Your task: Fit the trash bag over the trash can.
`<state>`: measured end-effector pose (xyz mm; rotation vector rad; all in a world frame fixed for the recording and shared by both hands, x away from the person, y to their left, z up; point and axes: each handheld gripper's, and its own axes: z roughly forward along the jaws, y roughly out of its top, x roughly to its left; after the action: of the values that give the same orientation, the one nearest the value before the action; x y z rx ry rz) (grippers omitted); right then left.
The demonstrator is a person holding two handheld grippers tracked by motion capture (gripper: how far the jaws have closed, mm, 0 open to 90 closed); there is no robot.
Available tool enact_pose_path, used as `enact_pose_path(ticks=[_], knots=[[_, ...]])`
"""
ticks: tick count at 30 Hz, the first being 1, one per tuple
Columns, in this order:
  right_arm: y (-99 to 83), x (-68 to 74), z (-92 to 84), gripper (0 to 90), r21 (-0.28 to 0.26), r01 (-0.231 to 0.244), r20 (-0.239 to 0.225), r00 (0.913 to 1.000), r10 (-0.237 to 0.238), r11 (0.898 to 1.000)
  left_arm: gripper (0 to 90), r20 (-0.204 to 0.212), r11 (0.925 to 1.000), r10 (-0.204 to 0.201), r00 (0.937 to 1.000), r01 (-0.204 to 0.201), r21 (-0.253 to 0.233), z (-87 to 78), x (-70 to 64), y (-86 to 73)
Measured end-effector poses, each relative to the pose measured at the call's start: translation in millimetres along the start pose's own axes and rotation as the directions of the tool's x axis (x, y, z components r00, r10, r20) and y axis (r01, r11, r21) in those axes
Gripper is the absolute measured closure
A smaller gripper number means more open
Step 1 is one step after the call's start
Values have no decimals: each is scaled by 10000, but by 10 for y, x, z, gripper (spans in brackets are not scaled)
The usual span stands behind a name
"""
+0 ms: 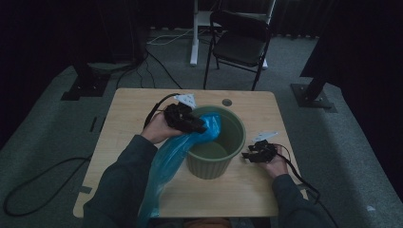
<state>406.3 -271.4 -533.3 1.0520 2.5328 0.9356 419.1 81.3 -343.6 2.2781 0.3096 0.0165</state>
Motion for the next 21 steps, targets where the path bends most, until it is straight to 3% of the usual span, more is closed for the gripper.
enact_pose_path(ticks=[11, 17, 21], knots=[[1, 1, 0, 485, 5, -11, 6, 10000, 11, 10000, 586, -318, 9990, -45, 9995, 31, -439, -177, -60, -41], [1, 1, 0, 485, 5, -15, 4, 10000, 15, 10000, 588, -234, 9991, 81, 9997, -91, -417, -210, -77, -50], [0, 1, 1, 485, -1, -3, 7, 10000, 3, 10000, 580, -256, 9976, 157, 9995, -174, -677, -256, -114, -43]])
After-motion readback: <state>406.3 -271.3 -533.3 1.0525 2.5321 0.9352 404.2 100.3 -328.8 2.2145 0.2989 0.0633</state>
